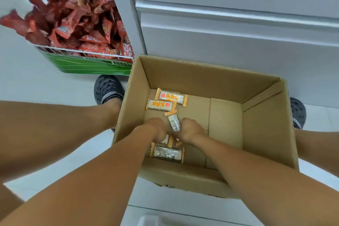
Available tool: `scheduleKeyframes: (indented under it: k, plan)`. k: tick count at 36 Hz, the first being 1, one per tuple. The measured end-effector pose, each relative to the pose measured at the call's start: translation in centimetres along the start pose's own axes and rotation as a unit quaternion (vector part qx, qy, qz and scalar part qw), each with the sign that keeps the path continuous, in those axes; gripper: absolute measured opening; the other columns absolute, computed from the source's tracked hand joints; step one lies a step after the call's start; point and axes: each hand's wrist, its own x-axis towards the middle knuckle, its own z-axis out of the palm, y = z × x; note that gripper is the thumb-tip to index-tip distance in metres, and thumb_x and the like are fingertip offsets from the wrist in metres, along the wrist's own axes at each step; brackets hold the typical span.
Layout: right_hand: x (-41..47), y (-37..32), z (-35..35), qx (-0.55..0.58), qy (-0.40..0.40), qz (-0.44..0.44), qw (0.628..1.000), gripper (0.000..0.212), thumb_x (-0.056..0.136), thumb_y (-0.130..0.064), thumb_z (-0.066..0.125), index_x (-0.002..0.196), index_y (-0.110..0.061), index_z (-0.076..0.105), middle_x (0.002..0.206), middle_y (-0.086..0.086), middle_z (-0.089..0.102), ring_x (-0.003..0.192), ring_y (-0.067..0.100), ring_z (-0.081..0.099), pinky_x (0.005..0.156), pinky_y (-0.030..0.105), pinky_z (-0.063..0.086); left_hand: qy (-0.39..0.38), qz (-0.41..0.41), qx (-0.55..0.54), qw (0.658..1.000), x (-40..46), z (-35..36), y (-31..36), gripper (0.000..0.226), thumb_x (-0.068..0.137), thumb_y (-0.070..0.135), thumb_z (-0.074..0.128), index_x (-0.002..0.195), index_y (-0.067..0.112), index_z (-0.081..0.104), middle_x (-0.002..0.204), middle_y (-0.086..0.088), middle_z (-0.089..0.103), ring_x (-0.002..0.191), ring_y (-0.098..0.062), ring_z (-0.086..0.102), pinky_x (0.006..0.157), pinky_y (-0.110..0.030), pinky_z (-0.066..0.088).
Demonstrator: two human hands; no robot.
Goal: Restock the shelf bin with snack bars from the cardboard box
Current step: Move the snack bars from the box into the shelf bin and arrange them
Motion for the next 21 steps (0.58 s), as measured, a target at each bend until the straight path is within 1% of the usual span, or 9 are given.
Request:
scheduleKeyframes:
  k: [3, 5, 8, 10, 12, 14, 16, 19, 21]
  plan:
    - [0.9, -0.5, 1.0, 0.012, 0.012, 0.034, 0.999, 0.044, 0.074, -0.052, 0.071, 0.104, -0.020, 0.065, 0.108, 0.005, 0.070, 0.098, 0.027, 0.068, 0.074, 0.030, 0.051, -0.019, -0.023, -0.065, 0.997, 0.4, 0.0, -0.2, 0.017, 0.098, 0.008, 0.046, 0.106, 0.004, 0.060, 0.101, -0.013, 0.059, 0.101, -0.028, 0.059, 0.082, -0.031, 0.049]
    - [1.3, -0.8, 0.9, 0.042, -0.005, 0.049, 0.998, 0.044, 0.069, -0.053, 0.072, 0.098, -0.020, 0.069, 0.098, 0.005, 0.073, 0.089, 0.024, 0.070, 0.071, 0.028, 0.052, -0.010, -0.053, -0.183, 0.982, 1.0, 0.2, -0.5, 0.015, 0.099, 0.011, 0.046, 0.099, 0.004, 0.059, 0.091, -0.011, 0.056, 0.096, -0.029, 0.060, 0.082, -0.033, 0.052]
    - [2.1, -0.7, -0.5, 0.170, -0.064, 0.065, 0.981, 0.025, 0.076, -0.032, 0.071, 0.087, -0.011, 0.070, 0.077, 0.008, 0.070, 0.069, 0.021, 0.067, 0.066, 0.031, 0.055, 0.019, -0.082, -0.366, 0.927, 1.4, 0.0, -0.5, 0.029, 0.101, 0.032, 0.049, 0.108, 0.005, 0.058, 0.102, -0.013, 0.059, 0.101, -0.030, 0.061, 0.086, -0.037, 0.055]
    - [1.9, 0.0, -1.8, 0.234, -0.133, 0.072, 0.960, 0.019, 0.082, -0.015, 0.067, 0.097, -0.004, 0.067, 0.084, 0.013, 0.068, 0.073, 0.023, 0.067, 0.068, 0.031, 0.058, 0.041, -0.082, -0.452, 0.887, 1.6, 0.0, -0.4, 0.044, 0.097, 0.046, 0.055, 0.122, 0.010, 0.057, 0.115, -0.008, 0.060, 0.106, -0.025, 0.060, 0.087, -0.032, 0.052]
    - [1.6, 1.0, -2.8, 0.293, -0.207, 0.058, 0.932, 0.024, 0.087, -0.006, 0.064, 0.109, 0.000, 0.066, 0.097, 0.014, 0.069, 0.083, 0.023, 0.069, 0.074, 0.029, 0.060, 0.051, -0.053, -0.527, 0.846, 1.9, 0.0, -0.2, 0.037, 0.094, 0.039, 0.064, 0.120, 0.013, 0.063, 0.121, -0.001, 0.063, 0.106, -0.018, 0.060, 0.090, -0.027, 0.050]
    - [1.2, 1.7, -3.5, 0.357, -0.268, 0.044, 0.894, 0.027, 0.090, 0.000, 0.060, 0.117, -0.001, 0.066, 0.103, 0.012, 0.072, 0.091, 0.022, 0.071, 0.084, 0.029, 0.060, 0.050, -0.033, -0.557, 0.829, 2.2, -0.1, -0.2, 0.027, 0.090, 0.030, 0.072, 0.112, 0.014, 0.065, 0.118, -0.004, 0.067, 0.098, -0.015, 0.062, 0.083, -0.025, 0.052]
    - [0.8, 1.6, -3.9, 0.399, -0.299, 0.025, 0.867, 0.026, 0.092, 0.006, 0.055, 0.112, -0.006, 0.068, 0.103, 0.011, 0.073, 0.093, 0.021, 0.071, 0.089, 0.030, 0.058, 0.040, -0.027, -0.573, 0.818, 2.2, -0.1, -0.2, 0.037, 0.089, 0.025, 0.074, 0.120, 0.011, 0.060, 0.114, -0.006, 0.067, 0.095, -0.015, 0.063, 0.072, -0.022, 0.051]
    - [0.5, 0.8, -3.7, 0.430, -0.297, 0.018, 0.852, 0.025, 0.092, 0.009, 0.055, 0.106, -0.006, 0.069, 0.102, 0.013, 0.073, 0.091, 0.021, 0.073, 0.086, 0.030, 0.060, 0.077, -0.037, -0.553, 0.829, 2.8, 0.2, -0.2, 0.044, 0.088, 0.022, 0.075, 0.127, 0.009, 0.058, 0.120, -0.010, 0.066, 0.109, -0.023, 0.064, 0.085, -0.028, 0.051]
    - [0.5, 0.3, -2.9, 0.383, -0.284, 0.021, 0.879, 0.022, 0.093, 0.001, 0.060, 0.113, -0.005, 0.068, 0.105, 0.013, 0.073, 0.095, 0.026, 0.072, 0.083, 0.033, 0.061, 0.137, -0.045, -0.510, 0.848, 2.9, 0.2, -0.2, 0.041, 0.088, 0.022, 0.074, 0.124, 0.007, 0.061, 0.120, -0.008, 0.066, 0.112, -0.025, 0.064, 0.094, -0.030, 0.051]
